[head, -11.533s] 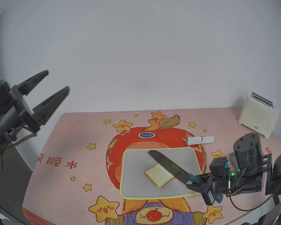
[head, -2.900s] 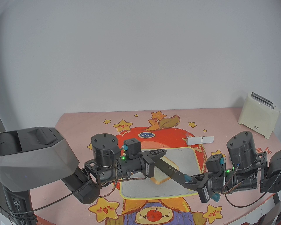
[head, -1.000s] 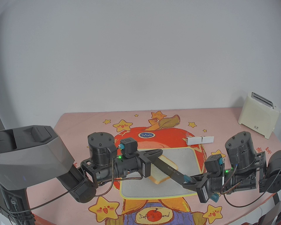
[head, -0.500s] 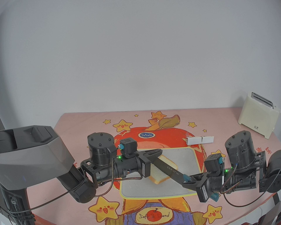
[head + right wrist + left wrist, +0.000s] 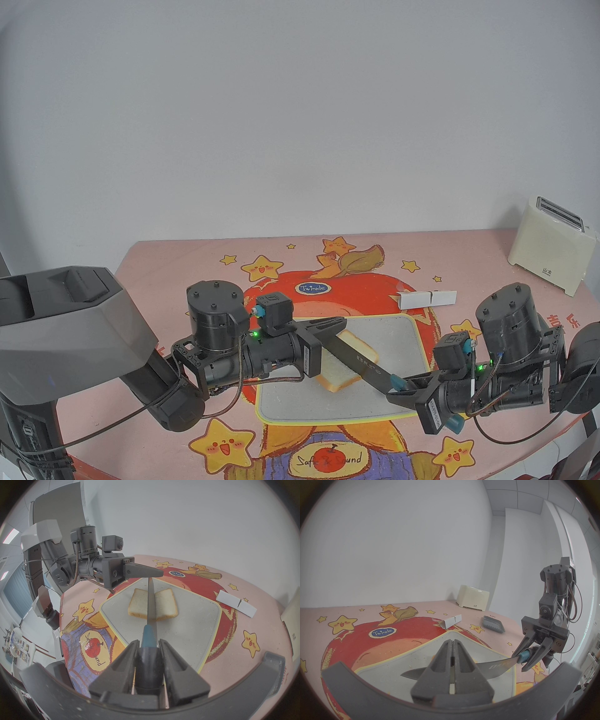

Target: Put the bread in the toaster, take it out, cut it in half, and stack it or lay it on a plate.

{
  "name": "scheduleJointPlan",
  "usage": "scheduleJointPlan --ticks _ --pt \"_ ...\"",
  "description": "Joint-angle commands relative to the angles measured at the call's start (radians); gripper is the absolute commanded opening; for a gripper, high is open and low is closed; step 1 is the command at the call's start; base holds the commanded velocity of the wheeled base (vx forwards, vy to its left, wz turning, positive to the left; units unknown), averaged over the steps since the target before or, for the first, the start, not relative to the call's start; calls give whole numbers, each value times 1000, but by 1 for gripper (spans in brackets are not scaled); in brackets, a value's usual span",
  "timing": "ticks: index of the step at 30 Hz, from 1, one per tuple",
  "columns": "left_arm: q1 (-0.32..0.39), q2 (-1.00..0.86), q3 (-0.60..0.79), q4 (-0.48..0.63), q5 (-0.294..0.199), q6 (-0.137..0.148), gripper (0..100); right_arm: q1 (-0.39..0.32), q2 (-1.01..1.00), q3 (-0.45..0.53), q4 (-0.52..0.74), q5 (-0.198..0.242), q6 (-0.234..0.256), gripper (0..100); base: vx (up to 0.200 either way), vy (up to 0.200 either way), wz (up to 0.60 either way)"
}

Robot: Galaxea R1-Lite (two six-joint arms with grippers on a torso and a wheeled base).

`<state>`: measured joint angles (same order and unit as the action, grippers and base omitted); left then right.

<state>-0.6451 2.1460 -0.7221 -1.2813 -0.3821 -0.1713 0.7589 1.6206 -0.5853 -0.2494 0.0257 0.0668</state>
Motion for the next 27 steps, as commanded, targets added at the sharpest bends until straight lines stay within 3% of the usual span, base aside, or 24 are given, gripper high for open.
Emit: scheduleJointPlan --ticks 1,27 --pt "-1 -18 -7 -1 0 -1 0 -1 16 1 5 -1 -1 0 0 0 0" --pt "-1 12 15 19 0 4 0 2 -41 -13 12 5 7 0 0 0 0"
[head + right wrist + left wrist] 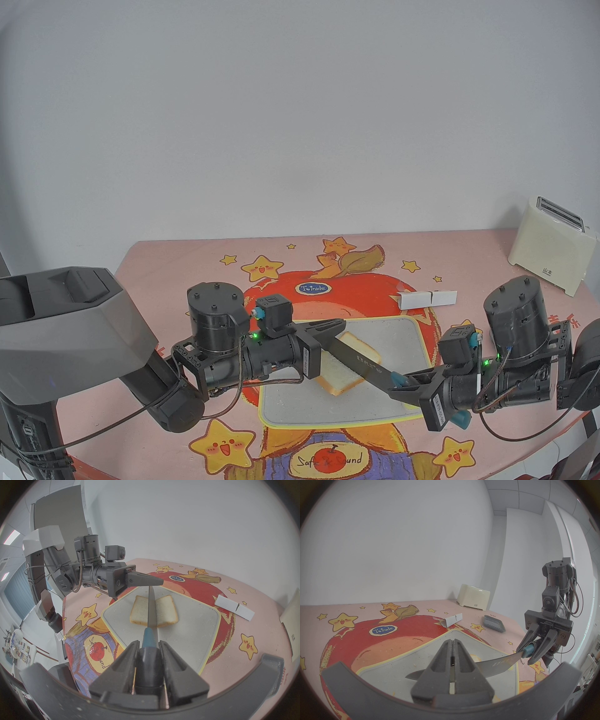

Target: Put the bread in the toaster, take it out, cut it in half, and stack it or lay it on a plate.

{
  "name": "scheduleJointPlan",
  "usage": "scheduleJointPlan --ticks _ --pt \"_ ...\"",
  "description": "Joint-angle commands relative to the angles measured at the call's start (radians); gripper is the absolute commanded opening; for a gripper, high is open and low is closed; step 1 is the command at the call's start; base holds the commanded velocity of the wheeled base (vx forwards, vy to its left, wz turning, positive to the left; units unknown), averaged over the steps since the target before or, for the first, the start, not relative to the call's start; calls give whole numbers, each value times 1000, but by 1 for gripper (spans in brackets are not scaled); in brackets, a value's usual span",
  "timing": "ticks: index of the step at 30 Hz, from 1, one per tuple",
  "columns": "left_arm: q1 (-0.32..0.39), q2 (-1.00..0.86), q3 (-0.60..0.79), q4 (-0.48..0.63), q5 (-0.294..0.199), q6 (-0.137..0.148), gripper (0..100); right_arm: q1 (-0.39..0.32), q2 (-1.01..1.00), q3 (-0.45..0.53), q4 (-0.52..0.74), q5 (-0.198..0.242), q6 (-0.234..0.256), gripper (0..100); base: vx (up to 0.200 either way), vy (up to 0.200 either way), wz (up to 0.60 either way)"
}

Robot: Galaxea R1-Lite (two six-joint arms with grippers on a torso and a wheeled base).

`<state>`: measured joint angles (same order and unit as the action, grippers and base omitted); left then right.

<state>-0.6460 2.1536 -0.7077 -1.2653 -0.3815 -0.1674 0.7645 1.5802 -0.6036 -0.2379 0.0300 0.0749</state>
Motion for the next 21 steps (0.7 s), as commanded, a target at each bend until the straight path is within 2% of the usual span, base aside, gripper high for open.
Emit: scheduleJointPlan --ticks 1,21 --pt "2 3 0 3 0 0 0 -7 6 5 3 1 -1 0 0 0 0" --pt "3 -17 -19 12 0 0 0 -13 41 5 -4 -1 -1 0 0 0 0"
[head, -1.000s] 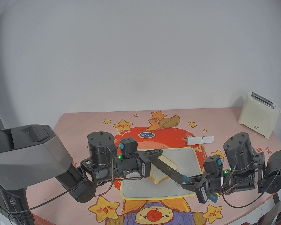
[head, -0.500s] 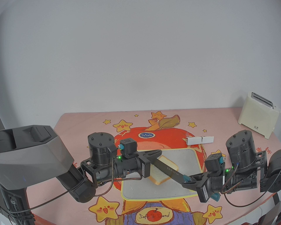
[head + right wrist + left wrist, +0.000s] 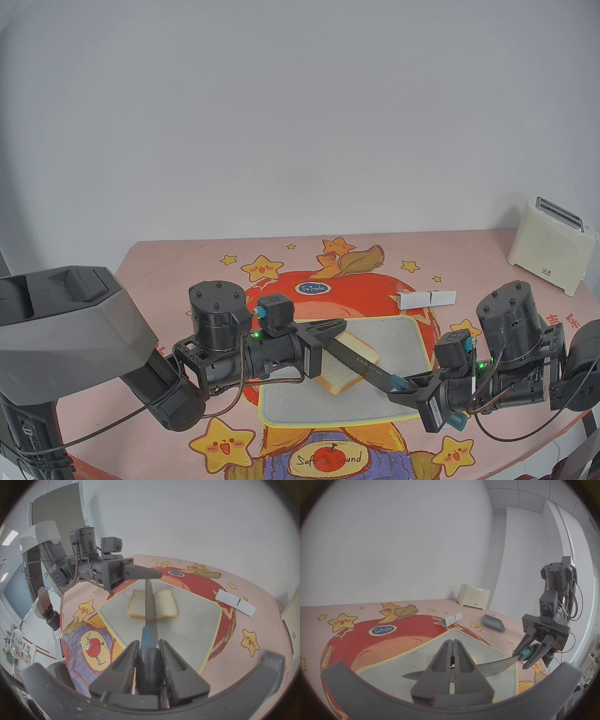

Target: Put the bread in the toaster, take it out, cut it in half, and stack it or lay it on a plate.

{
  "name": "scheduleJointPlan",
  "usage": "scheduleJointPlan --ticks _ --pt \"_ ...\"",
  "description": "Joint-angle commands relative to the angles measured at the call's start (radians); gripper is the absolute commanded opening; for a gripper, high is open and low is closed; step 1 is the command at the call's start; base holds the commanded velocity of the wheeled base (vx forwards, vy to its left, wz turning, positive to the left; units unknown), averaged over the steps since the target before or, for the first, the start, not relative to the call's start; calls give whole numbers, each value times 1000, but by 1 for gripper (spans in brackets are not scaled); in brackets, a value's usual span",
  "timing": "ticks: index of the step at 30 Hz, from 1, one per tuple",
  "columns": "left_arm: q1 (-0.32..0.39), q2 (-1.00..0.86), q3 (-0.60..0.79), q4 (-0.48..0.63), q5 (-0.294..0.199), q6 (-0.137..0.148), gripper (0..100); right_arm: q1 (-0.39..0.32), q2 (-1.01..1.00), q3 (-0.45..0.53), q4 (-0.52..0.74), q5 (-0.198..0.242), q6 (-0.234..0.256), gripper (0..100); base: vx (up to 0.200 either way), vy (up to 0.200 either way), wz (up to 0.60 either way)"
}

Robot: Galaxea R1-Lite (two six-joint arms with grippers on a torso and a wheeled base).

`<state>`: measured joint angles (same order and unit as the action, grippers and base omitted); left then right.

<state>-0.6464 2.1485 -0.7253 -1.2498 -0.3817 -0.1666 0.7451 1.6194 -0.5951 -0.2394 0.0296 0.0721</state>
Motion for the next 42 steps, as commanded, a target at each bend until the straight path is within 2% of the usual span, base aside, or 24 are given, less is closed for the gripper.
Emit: scheduleJointPlan --ticks 1,7,15,26,31,42 --pt "4 -12 0 -3 0 -2 0 7 1 -2 -1 0 2 0 0 0 0" --pt "4 -10 9 -7 0 -1 0 0 -32 3 12 -2 0 0 0 0 0" --pt "-6 -10 26 -7 0 -1 0 -1 -81 -3 124 0 -3 0 0 0 0" --pt "-2 -12 29 -10 0 -1 0 8 -55 -32 111 4 5 0 0 0 0" --pt "-2 -15 18 -10 0 -1 0 11 -21 -41 107 3 38 0 0 0 0" --pt "7 -33 23 -11 0 -1 0 10 -61 -29 129 1 35 0 0 0 0"
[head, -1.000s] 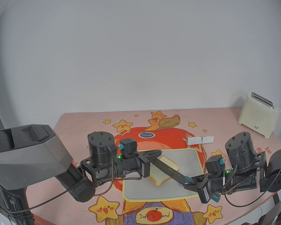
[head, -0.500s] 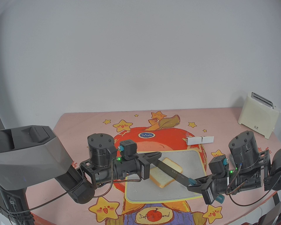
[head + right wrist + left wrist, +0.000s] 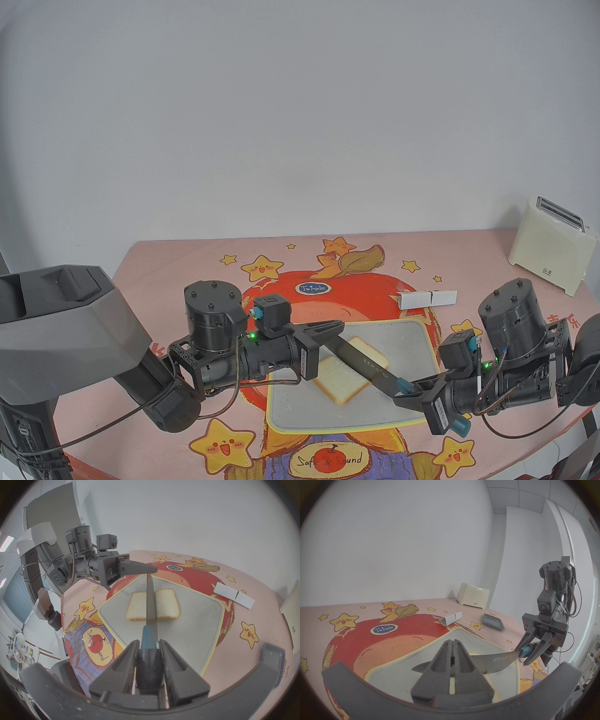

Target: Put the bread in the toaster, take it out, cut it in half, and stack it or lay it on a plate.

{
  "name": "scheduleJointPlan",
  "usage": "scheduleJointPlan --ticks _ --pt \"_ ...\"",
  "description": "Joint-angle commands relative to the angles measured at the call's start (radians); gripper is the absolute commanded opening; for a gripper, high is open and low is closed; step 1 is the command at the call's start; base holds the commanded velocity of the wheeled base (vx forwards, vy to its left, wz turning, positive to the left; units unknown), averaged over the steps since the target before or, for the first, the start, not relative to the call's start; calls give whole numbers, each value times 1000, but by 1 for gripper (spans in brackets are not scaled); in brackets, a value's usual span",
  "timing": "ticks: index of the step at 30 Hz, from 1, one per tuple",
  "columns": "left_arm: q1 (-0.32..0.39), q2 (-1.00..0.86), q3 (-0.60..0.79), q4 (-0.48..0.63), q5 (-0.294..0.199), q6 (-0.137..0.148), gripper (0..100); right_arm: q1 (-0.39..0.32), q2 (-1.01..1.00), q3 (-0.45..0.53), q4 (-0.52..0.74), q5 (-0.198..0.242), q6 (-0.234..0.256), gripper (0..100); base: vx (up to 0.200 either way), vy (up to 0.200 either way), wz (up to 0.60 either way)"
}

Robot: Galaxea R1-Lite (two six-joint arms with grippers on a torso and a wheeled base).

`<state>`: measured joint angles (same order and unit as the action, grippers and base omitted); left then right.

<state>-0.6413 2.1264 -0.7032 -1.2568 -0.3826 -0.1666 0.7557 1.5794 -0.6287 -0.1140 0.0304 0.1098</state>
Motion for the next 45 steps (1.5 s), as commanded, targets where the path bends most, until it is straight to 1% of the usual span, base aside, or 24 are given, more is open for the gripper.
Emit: scheduleJointPlan --ticks 1,9,13,14,17,18,19,20,21,22,23,24,25,27,28,31,34,35,37,38,39,41,45 --pt "2 -17 1 -3 1 -1 0 -1 -25 6 5 0 -2 0 0 0 0" --pt "12 -83 5 -1 1 -2 0 1 -32 1 -1 0 -2 0 0 0 0" --pt "58 -175 21 -1 1 -2 0 7 11 -9 -24 0 2 0 0 0 0" --pt "86 -206 28 -3 1 -2 0 7 22 -12 -38 -1 2 0 0 0 0" --pt "137 -255 41 -6 1 1 0 7 16 0 -42 -1 1 0 0 0 0" --pt "137 -255 41 -6 1 1 0 7 16 0 -42 -1 1 0 0 0 0" --pt "192 -290 60 -7 2 9 0 5 10 0 -35 -1 1 0 0 0 0" --pt "227 -306 79 -10 2 21 0 2 -1 3 -33 -1 -1 0 0 0 0" --pt "264 -318 100 -16 1 42 0 -1 -18 7 -33 -1 -1 0 0 0 0" --pt "273 -322 108 -19 1 50 0 -1 -22 9 -33 -1 -1 0 0 0 0" --pt "328 -336 146 -47 -6 85 0 -4 -50 18 -30 0 -2 0 0 0 0" --pt "365 -342 166 -73 -13 101 0 -4 -64 26 -26 0 -5 0 0 0 0" --pt "410 -344 183 -105 -27 111 0 -4 -75 30 -10 0 -7 0 0 0 0" --pt "465 -345 182 -147 -55 119 0 -3 -82 24 19 0 -9 0 0 0 0" --pt "486 -347 180 -162 -61 121 0 1 -82 23 30 0 -9 0 0 0 0" --pt "532 -379 189 -194 -59 119 0 5 -75 21 24 -1 -9 0 0 0 0" --pt "537 -410 228 -202 -56 96 0 7 -61 20 19 -1 -7 0 0 0 0" --pt "538 -413 264 -210 -56 84 0 7 -44 20 17 0 -7 0 0 0 0" --pt "546 -421 330 -246 -58 71 0 5 -19 12 13 0 -7 0 0 0 0" --pt "558 -424 367 -293 -67 62 0 5 -2 9 -4 0 -2 0 0 0 0" --pt "571 -424 375 -314 -67 56 0 5 10 11 -21 -1 -2 0 0 0 0" --pt "581 -427 344 -314 -67 52 0 8 30 11 -56 -1 -1 0 0 0 0" --pt "578 -447 335 -314 -67 45 0 19 44 15 -85 -1 2 0 0 0 0"
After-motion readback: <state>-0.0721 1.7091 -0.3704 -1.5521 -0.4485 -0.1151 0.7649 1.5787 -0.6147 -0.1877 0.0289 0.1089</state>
